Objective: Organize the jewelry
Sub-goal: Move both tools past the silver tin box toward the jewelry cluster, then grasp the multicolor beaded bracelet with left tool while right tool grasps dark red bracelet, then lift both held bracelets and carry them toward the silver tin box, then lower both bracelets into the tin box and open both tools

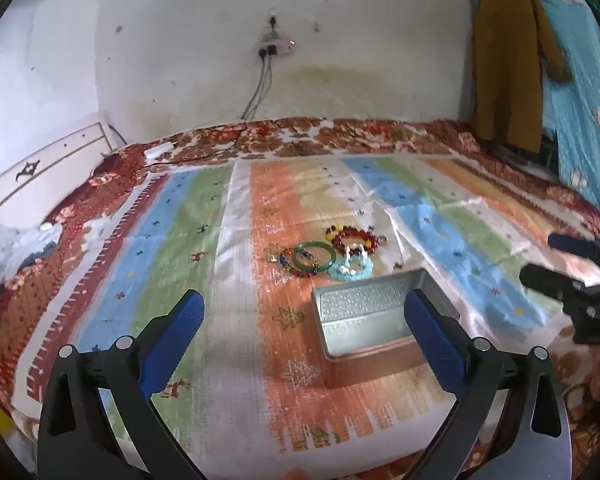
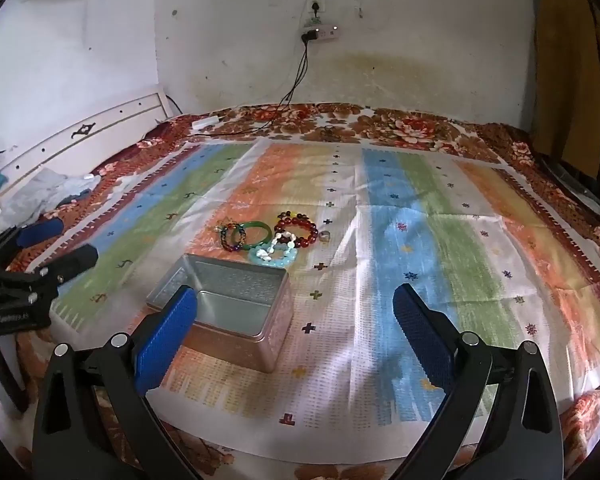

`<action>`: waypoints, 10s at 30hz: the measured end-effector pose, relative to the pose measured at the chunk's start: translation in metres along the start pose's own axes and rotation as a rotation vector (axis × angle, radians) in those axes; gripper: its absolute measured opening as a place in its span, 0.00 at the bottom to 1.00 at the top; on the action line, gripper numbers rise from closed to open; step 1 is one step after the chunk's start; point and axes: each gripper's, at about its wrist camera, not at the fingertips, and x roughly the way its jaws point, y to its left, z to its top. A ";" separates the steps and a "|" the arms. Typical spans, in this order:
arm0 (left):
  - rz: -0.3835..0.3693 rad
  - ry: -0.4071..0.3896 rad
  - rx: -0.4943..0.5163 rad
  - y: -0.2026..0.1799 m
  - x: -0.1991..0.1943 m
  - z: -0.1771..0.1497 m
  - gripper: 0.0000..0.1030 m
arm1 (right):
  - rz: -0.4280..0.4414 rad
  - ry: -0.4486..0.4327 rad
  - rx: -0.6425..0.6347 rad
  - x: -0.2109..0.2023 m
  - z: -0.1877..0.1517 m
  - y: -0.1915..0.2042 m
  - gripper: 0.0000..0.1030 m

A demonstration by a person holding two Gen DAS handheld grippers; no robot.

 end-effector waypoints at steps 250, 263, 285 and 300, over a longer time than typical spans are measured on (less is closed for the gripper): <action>-0.083 0.413 -0.113 0.039 0.207 0.098 0.09 | 0.047 0.373 -0.070 0.215 0.114 0.008 0.14; -0.051 0.358 -0.067 0.024 0.174 0.100 0.09 | 0.032 0.335 -0.096 0.174 0.105 0.015 0.14; -0.060 0.287 -0.033 0.004 0.123 0.090 0.09 | 0.034 0.262 -0.098 0.120 0.091 0.026 0.14; -0.111 0.277 -0.025 -0.007 0.089 0.069 0.09 | 0.062 0.259 -0.104 0.094 0.071 0.036 0.14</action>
